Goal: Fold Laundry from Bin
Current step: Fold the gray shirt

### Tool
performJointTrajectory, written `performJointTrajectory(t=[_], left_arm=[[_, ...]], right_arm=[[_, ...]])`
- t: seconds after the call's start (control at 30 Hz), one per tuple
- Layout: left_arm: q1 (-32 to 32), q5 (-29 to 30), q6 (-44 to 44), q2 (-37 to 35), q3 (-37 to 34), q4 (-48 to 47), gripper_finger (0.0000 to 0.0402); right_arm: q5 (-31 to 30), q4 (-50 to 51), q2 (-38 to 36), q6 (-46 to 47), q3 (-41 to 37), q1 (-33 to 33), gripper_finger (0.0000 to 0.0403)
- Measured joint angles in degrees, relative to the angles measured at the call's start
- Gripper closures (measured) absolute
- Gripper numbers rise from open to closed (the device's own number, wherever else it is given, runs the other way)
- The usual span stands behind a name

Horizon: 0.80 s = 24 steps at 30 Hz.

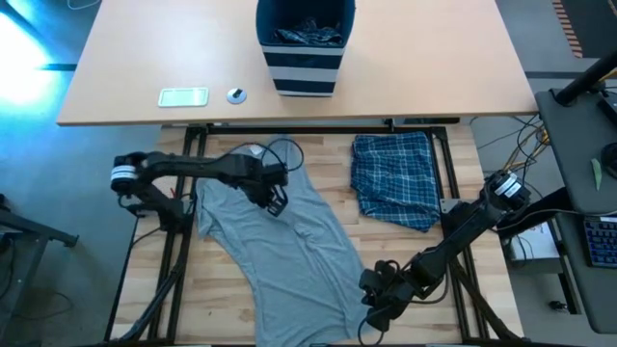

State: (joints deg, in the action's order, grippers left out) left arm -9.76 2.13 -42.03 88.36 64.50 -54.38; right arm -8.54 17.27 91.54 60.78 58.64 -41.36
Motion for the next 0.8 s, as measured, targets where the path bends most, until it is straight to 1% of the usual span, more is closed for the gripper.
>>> performJointTrajectory(t=[0.1,0.2,0.3,0.43,0.53,0.6,0.7,0.77,0.8], left_arm=[[-0.7,1.8,1.2,-2.0,-0.1,-2.4,0.0401],[-2.8,4.4,1.5,-2.0,-2.8,-3.0,0.0401],[-4.3,6.5,1.5,-0.9,-6.1,-0.4,0.0401],[-5.4,6.2,2.7,0.5,-8.7,4.2,0.0396],[-5.5,5.4,5.0,1.1,-8.7,4.7,0.0368],[-5.4,5.3,6.5,1.0,-7.6,2.5,0.0339],[-5.0,5.2,7.4,-0.3,-4.4,-1.8,0.0290],[-2.6,3.0,7.0,-2.0,-2.2,-0.8,0.0259],[-0.2,2.2,7.0,-2.7,-1.5,0.9,0.0246]], right_arm=[[0.0,0.1,0.0,-0.3,0.1,0.0,0.0394],[-0.4,0.0,0.3,-0.6,0.1,0.2,0.0394],[-0.6,0.1,0.4,-0.7,0.1,0.4,0.0394],[-2.1,0.3,0.4,-1.5,-0.3,0.6,0.0394],[-2.3,0.0,0.4,-1.3,-0.6,1.1,0.0394],[-3.5,0.0,0.4,-0.8,-1.2,1.2,0.0394],[-3.9,0.1,0.4,0.0,-2.2,1.5,0.0394],[-3.9,0.2,0.4,0.0,-2.9,1.4,0.0394],[-4.0,0.2,0.5,-0.1,-3.2,1.4,0.0394]])
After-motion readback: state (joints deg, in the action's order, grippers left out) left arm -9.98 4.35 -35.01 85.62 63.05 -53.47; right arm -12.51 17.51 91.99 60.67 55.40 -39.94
